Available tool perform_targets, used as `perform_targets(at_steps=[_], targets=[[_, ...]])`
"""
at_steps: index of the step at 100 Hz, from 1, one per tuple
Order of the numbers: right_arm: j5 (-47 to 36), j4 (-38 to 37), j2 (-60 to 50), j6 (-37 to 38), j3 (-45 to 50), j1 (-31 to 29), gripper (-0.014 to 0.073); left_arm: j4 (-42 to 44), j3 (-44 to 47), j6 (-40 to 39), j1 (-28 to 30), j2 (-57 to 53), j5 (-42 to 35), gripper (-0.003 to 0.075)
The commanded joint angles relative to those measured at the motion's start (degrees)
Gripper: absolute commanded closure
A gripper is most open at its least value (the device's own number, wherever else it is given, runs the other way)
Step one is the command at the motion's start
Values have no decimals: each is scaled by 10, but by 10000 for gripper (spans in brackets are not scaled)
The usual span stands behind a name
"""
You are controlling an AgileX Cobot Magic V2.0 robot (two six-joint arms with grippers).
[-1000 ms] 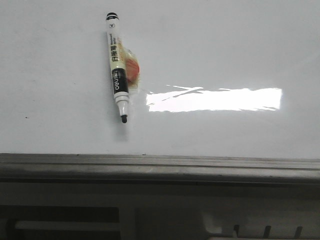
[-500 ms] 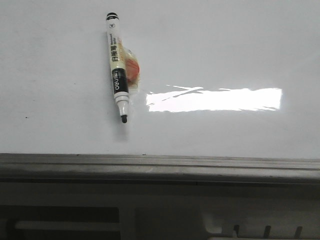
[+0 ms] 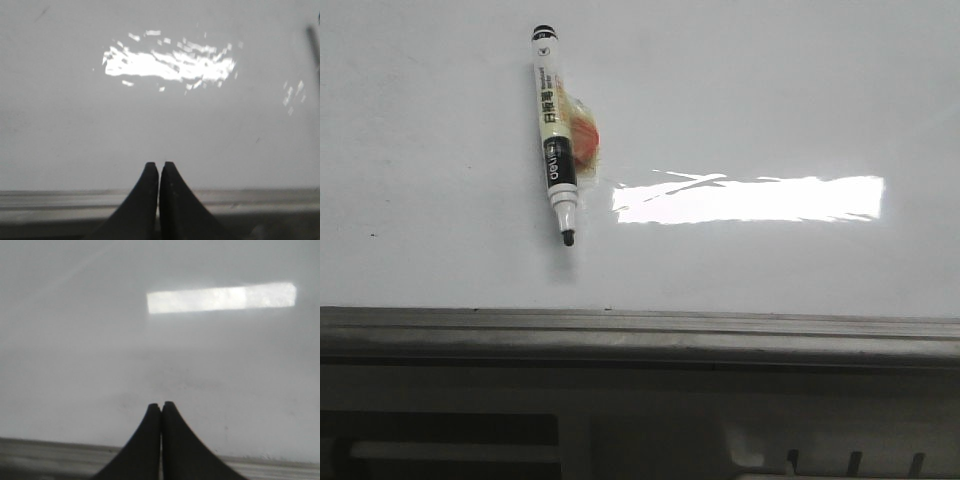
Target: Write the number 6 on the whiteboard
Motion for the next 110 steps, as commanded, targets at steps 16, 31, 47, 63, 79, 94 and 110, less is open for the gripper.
perform_targets(at_steps=[16, 31, 47, 63, 79, 94, 110], targets=[[-160, 83, -11, -1, 16, -3, 665, -200, 26, -3, 2, -18, -122, 739], [-187, 195, -11, 0, 11, -3, 665, -290, 22, -3, 2, -18, -117, 739], [-150, 207, -6, 0, -53, -3, 665, -247, -38, -2, 2, -10, -66, 739], [-52, 125, 34, 0, -151, -2, 665, -138, -142, -2, 2, 49, 29, 739], [41, 125, 108, -1, -225, -2, 665, -54, -232, 34, 2, 155, 109, 739], [120, 125, 153, -1, -274, -2, 664, -74, -279, 62, 2, 255, 162, 671], [148, 125, 168, -10, -298, -2, 496, -205, -288, 107, -1, 341, 198, 400]])
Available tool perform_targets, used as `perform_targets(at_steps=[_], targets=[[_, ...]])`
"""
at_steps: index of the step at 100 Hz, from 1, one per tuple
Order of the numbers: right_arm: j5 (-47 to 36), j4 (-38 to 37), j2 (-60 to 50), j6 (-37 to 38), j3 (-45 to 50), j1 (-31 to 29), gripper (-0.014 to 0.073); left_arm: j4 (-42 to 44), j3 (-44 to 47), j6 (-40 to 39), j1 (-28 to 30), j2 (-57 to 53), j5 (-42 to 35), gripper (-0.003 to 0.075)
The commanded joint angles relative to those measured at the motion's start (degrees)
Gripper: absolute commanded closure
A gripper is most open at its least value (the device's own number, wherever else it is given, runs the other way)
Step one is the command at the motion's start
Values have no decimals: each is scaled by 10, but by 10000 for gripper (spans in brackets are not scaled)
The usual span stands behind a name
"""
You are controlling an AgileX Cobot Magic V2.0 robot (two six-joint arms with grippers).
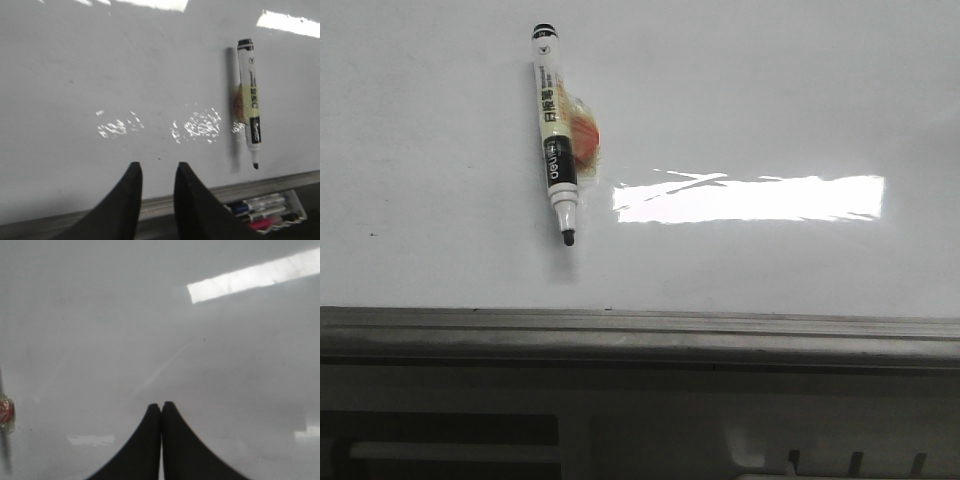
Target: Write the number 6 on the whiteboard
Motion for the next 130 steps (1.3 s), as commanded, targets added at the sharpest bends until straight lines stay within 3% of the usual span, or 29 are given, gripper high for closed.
perform_targets(at_steps=[1, 11, 21, 32, 75, 119, 130], targets=[[-25, -2, 13, -10, -29, -2, 482, -97, -22, 48, -1, 44, -9, 377], [-25, -2, 13, -21, -31, -2, 251, -195, -22, 116, -26, 86, -21, 307], [-22, -1, 13, -21, -31, 1, 147, -277, -22, 181, -67, 123, -46, 312], [-15, 0, 13, -21, -31, 4, 163, -317, -23, 226, -114, 171, -80, 312], [-12, 0, 13, -21, -31, 4, 169, -338, -75, 227, -298, 321, -268, 312], [-11, 0, 13, -21, -28, 13, 169, -364, -115, 227, -314, 402, -294, 313], [-11, 0, 13, -21, -28, 14, 169, -366, -115, 227, -314, 416, -294, 365]])
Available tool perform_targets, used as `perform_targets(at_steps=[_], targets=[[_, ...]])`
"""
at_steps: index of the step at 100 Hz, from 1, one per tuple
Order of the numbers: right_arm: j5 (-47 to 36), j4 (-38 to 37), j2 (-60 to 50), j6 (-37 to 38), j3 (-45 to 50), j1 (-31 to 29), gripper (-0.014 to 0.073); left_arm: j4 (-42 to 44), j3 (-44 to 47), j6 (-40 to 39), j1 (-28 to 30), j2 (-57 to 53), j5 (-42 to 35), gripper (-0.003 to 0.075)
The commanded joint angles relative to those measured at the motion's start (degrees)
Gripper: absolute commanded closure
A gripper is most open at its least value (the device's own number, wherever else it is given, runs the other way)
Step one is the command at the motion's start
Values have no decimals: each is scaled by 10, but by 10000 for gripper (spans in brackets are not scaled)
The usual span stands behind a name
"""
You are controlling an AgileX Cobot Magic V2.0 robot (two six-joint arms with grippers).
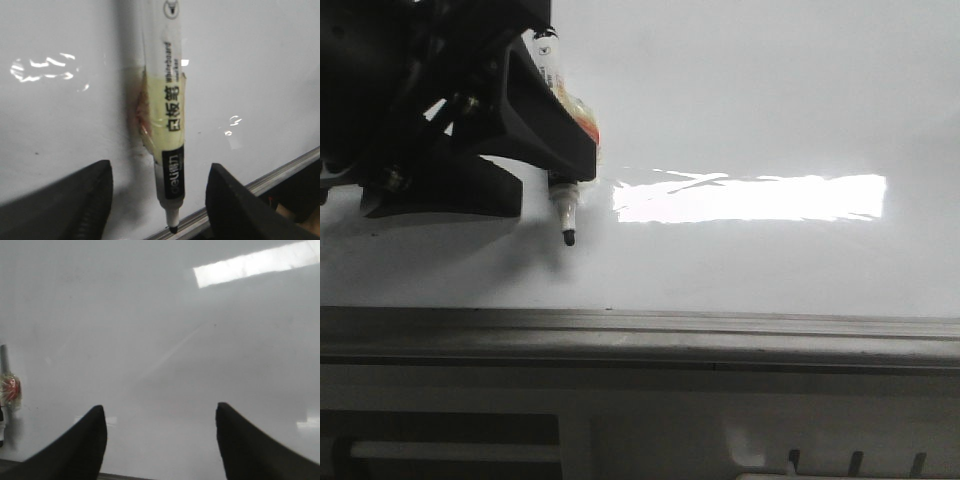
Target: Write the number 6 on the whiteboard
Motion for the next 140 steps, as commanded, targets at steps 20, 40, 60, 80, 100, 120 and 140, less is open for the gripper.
perform_targets(at_steps=[20, 40, 60, 80, 100, 120, 140], targets=[[-40, 2, 10, -7, -19, 4, 169, -8, -16, 1, -1, 23, 3, 692], [-32, 3, 10, -7, -19, 28, 186, 31, -16, 18, -1, -1, 49, 739], [23, 90, 39, -172, -41, 83, 201, 201, -45, 185, -1, -49, 269, 739], [65, 278, 134, -401, -57, 159, 201, 348, -65, 240, -1, -67, 311, 739], [71, 348, 241, -509, -99, 237, 200, 378, -66, 320, -2, -68, 319, 739], [23, 348, 329, -528, -133, 318, 196, 378, -66, 327, -2, -68, 315, 739], [-47, 347, 383, -559, -134, 400, 196, 378, -66, 333, -2, -68, 311, 739]])
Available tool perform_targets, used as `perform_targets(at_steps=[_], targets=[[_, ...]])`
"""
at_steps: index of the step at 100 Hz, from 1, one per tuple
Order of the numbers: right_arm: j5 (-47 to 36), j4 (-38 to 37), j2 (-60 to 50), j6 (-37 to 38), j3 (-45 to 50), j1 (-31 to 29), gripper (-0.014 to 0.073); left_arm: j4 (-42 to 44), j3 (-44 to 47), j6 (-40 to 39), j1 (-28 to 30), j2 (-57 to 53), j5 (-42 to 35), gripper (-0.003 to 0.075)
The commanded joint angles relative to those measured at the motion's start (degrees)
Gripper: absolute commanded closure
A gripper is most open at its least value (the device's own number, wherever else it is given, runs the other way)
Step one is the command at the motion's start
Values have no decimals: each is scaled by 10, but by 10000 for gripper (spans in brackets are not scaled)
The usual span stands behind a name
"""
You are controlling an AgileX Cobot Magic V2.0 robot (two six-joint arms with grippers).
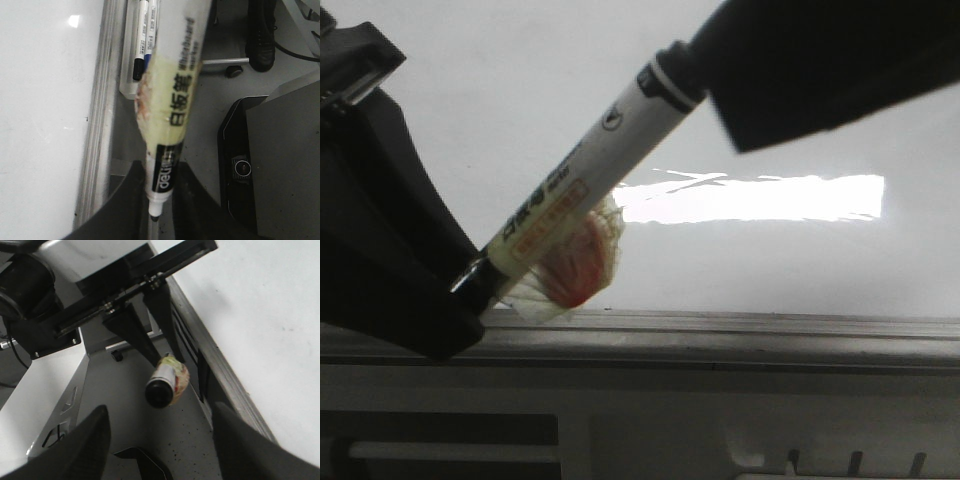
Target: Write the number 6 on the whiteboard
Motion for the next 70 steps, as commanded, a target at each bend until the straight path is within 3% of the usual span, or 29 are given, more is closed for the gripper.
perform_targets(at_steps=[1, 24, 70], targets=[[-58, 22, 17, -22, -21, 32, 196, -17, -19, 1, -2, -13, -19, 739], [-142, 22, 53, -36, -21, 82, 196, -17, -19, 1, -2, -13, -24, 739], [-154, 47, 93, -36, -23, 82, 198, -17, -19, 1, -2, -13, -27, 739]])
